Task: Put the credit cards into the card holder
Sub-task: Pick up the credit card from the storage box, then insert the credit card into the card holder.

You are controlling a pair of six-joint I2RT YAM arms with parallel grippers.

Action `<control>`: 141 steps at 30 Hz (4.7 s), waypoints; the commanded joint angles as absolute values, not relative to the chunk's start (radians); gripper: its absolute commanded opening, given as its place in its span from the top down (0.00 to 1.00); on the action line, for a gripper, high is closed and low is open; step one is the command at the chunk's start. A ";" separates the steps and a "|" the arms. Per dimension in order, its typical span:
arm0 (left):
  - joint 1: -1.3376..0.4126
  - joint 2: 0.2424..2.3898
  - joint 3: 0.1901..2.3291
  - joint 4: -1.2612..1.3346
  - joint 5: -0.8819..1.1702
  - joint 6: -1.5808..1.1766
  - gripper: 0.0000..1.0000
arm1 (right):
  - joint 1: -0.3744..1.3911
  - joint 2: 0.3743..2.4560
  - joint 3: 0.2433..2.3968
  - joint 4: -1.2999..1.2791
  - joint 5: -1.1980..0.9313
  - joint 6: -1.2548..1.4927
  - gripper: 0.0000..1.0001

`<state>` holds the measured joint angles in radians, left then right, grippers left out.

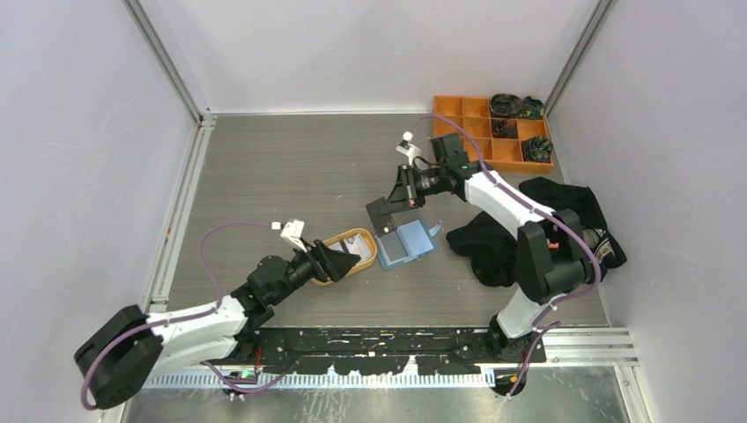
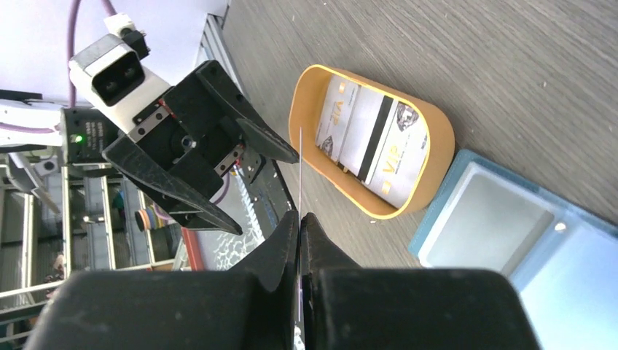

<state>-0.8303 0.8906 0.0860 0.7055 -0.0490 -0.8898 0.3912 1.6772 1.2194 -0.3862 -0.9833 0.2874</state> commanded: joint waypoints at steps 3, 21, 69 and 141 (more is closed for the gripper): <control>-0.833 1.142 0.196 1.184 0.152 -0.839 0.22 | 0.314 1.504 1.112 -0.324 -1.136 0.250 0.99; -0.883 1.599 0.471 1.431 0.240 -0.952 0.62 | 0.288 1.380 1.011 -0.178 -1.199 0.301 0.99; -0.937 1.311 0.393 0.627 -0.021 -0.727 0.45 | 0.188 1.440 1.180 -0.806 -1.056 -0.353 0.99; -0.983 1.722 0.877 0.034 -0.347 -0.809 0.60 | 0.150 1.894 1.149 -0.522 -0.873 -0.028 0.99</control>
